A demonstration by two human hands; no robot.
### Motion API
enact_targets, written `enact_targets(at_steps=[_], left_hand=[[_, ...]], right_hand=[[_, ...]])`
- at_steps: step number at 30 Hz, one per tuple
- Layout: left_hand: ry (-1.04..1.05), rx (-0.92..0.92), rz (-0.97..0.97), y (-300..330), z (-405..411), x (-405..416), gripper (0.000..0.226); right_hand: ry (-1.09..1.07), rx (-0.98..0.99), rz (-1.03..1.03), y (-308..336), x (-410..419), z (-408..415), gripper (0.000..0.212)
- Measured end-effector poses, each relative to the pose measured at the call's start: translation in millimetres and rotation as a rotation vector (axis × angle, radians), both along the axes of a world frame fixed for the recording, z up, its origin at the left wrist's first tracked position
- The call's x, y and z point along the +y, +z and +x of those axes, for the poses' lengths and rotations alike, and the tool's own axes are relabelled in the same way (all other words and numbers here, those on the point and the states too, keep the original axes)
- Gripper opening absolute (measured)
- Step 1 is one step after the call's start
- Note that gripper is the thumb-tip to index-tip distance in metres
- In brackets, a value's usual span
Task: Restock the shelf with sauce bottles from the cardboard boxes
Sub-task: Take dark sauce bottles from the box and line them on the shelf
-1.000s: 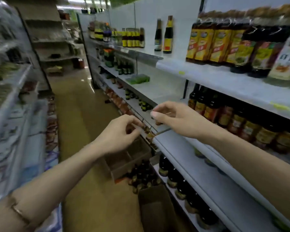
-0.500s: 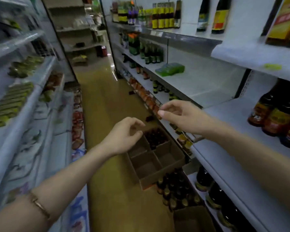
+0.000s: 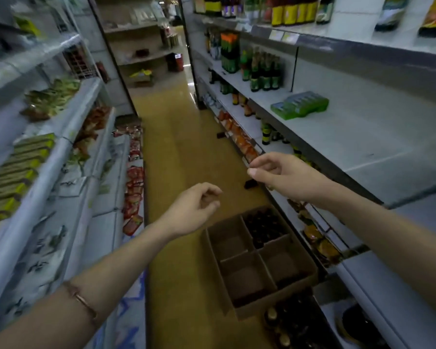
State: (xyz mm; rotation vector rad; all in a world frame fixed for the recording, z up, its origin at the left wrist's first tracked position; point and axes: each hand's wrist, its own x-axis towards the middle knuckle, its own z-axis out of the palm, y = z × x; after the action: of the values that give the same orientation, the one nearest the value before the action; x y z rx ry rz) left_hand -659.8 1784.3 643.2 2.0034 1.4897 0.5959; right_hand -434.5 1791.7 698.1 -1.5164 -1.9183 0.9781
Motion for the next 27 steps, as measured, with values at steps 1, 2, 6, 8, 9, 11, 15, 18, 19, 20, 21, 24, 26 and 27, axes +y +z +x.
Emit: enact_targets(at_steps=[1,2,6,8,9,11,15,18,19,20,21,24,26,27], left_hand=[[-0.010,-0.010,-0.001,-5,-2,18,0.017],[-0.022,-0.023,-0.005,-11,-5,37,0.017],[-0.084,-0.101,-0.095,-48,-12,121,0.015],[-0.137,-0.098,-0.140,-71,-14,164,0.011],[-0.160,-0.089,-0.159,-83,-15,183,0.009],[-0.209,-0.067,-0.200,-104,-13,217,0.008],[-0.345,-0.009,-0.264,-132,9,268,0.009],[-0.421,0.022,-0.275,-153,38,296,0.012],[-0.439,0.030,-0.285,-161,47,302,0.012],[-0.454,0.040,-0.301,-170,57,308,0.013],[-0.466,0.051,-0.318,-179,65,313,0.014],[-0.473,0.067,-0.375,-216,83,327,0.018],[-0.496,0.122,-0.399,-250,91,337,0.024],[-0.499,0.158,-0.404,-271,93,341,0.027]], right_hand=[[-0.016,0.000,-0.007,-4,13,-3,0.035],[-0.035,0.000,-0.015,-11,28,-6,0.034],[-0.135,-0.033,-0.049,-46,82,-13,0.036],[-0.225,-0.038,-0.079,-67,106,-14,0.038],[-0.273,-0.032,-0.100,-76,116,-16,0.037],[-0.353,-0.009,-0.134,-94,134,-17,0.037],[-0.528,0.059,-0.158,-130,152,-9,0.040],[-0.600,0.084,-0.187,-158,164,1,0.039],[-0.625,0.099,-0.196,-167,169,4,0.037],[-0.643,0.112,-0.205,-178,174,8,0.035],[-0.649,0.120,-0.216,-190,180,12,0.034],[-0.630,0.133,-0.285,-234,199,25,0.036],[-0.624,0.140,-0.318,-272,211,33,0.037],[-0.620,0.139,-0.341,-294,217,36,0.037]])
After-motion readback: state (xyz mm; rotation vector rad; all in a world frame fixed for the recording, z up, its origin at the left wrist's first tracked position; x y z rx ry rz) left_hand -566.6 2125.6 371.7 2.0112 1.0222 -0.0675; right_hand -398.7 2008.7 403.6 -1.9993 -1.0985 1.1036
